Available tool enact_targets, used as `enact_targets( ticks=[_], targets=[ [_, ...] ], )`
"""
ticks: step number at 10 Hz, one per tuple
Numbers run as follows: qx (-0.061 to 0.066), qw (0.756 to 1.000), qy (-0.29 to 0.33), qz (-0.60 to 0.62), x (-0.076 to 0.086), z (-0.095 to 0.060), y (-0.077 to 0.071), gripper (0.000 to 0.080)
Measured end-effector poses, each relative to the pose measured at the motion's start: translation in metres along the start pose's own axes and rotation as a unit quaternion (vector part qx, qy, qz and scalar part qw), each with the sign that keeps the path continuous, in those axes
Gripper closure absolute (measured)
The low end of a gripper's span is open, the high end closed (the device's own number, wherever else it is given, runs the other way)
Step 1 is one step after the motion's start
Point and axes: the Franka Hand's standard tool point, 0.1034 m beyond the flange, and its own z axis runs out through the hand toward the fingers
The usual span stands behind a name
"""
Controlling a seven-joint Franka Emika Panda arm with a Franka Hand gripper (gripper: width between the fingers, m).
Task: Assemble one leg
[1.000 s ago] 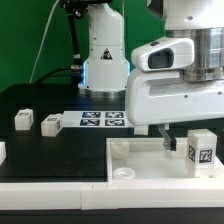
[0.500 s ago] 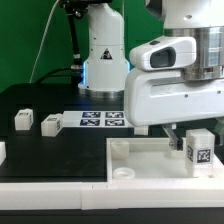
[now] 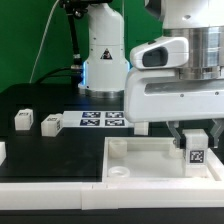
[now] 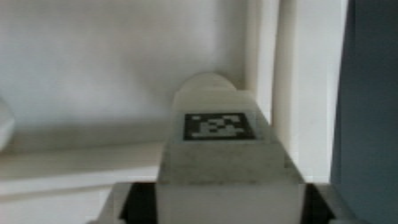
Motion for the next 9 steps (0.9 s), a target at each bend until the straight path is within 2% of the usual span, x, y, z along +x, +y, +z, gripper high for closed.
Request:
enact_targets(
  ticks=[2, 5, 7, 9],
  targets=[
    [0.002, 0.993, 0.0, 0.122, -0.0003, -0.0001, 0.001, 0.0509],
    [0.008, 0.956, -0.004, 0.293, -0.0021, 0.0002, 0.0004, 0.0508],
    [0.008, 0.91, -0.008, 0.414, -0.004, 0.0006, -0.0023, 0.0508],
    [0.008, 0.844, -0.022, 0.535, -0.006, 0.0006, -0.0022, 0.0507]
  ],
)
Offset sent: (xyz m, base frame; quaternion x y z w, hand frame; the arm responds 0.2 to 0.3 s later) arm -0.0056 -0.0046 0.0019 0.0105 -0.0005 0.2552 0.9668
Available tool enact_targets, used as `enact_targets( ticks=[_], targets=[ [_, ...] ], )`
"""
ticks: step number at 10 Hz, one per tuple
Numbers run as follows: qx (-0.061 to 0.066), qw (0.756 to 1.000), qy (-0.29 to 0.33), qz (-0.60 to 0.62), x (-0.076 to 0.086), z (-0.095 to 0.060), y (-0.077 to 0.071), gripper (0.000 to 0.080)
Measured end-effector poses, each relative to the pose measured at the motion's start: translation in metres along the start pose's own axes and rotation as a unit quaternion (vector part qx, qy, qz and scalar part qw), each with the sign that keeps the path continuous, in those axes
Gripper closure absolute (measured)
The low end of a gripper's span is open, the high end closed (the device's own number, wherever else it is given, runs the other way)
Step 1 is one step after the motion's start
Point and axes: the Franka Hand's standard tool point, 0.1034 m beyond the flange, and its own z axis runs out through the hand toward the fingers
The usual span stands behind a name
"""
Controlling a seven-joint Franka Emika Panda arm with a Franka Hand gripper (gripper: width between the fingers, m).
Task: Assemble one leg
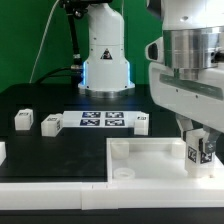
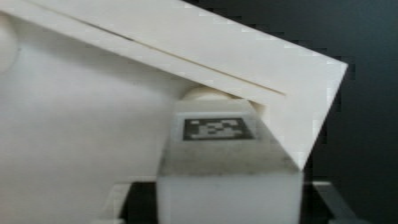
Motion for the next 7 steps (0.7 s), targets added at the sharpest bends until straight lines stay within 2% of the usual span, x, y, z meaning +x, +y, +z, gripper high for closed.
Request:
enact_targets(
  ticks=[2, 5, 7],
  targets=[
    [0.008, 0.994, -0.014, 0.106, 0.0006, 0.0006, -0.001, 0.0507],
    [0.007, 0.966, -0.024, 0.259, -0.0009, -0.0004, -0.0018, 0.0506],
    [0.008, 0.952, -0.021, 0.306, 0.0001, -0.0012, -0.0023, 0.0505]
  ],
)
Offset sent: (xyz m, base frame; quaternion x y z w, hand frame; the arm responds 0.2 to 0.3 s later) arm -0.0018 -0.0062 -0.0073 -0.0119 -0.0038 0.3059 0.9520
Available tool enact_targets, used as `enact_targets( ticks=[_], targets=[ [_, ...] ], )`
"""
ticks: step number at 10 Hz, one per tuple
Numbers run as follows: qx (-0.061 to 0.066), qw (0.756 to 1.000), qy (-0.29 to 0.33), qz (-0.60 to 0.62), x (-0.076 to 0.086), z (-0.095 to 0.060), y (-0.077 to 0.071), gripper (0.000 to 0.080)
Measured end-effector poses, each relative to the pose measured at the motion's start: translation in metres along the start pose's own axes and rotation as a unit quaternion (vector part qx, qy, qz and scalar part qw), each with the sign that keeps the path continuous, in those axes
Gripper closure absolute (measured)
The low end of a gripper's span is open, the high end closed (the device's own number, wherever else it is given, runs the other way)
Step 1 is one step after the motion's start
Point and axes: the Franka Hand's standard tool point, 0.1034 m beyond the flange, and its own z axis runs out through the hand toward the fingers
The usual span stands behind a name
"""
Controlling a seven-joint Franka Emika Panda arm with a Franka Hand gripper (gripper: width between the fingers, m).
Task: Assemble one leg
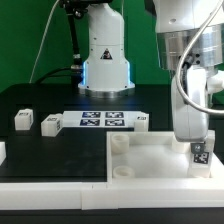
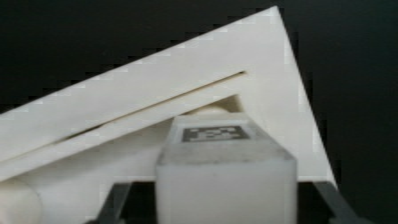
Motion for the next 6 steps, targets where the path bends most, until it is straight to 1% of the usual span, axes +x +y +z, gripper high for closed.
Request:
enact_targets(
  ticks=[3, 4, 5, 6],
  targets=[
    [0.004, 1.0, 0.004, 0.001, 0.0014, -0.0006, 0.0, 0.05],
    [0.002, 1.0, 0.004, 0.001, 0.0003, 0.0009, 0.0015, 0.05],
    [0.002, 1.0, 0.004, -0.01, 0.0, 0.0009, 0.0016, 0.025],
    [0.002, 1.0, 0.004, -0.011, -0.0001, 0.001, 0.0017, 0.025]
  ],
)
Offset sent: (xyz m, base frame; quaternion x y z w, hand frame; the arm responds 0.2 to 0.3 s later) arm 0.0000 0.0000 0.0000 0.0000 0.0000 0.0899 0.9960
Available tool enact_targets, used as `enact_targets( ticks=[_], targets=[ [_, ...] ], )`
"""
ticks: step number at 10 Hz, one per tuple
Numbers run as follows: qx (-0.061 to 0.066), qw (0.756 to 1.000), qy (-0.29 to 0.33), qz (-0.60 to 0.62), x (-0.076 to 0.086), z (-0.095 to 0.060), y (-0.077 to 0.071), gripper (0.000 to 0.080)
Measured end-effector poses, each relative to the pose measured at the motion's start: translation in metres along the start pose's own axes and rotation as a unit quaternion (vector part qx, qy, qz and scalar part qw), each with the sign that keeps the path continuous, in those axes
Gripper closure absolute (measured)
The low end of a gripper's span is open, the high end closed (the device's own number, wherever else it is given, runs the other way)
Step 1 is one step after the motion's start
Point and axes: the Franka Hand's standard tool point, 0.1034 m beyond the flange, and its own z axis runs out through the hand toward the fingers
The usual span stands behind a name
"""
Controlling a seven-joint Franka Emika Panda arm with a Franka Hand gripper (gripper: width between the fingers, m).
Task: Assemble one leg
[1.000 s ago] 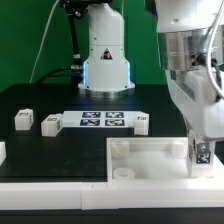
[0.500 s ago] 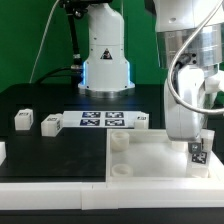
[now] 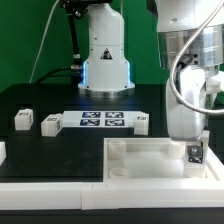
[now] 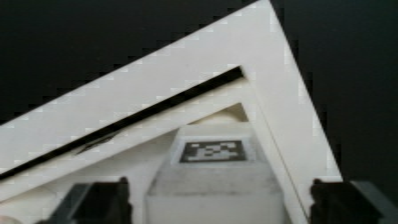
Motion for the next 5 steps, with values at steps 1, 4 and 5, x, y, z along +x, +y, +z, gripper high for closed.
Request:
enact_targets(
  ticks=[1, 4, 5],
  targets=[
    [0.0, 1.0, 0.0, -0.002, -0.0002, 0.0001, 0.0002, 0.0172],
    [0.0, 1.0, 0.0, -0.004, -0.0005, 0.0002, 0.0004, 0.0151],
    [0.0, 1.0, 0.0, -0.005, -0.0006, 0.0002, 0.0005, 0.0151]
  ],
)
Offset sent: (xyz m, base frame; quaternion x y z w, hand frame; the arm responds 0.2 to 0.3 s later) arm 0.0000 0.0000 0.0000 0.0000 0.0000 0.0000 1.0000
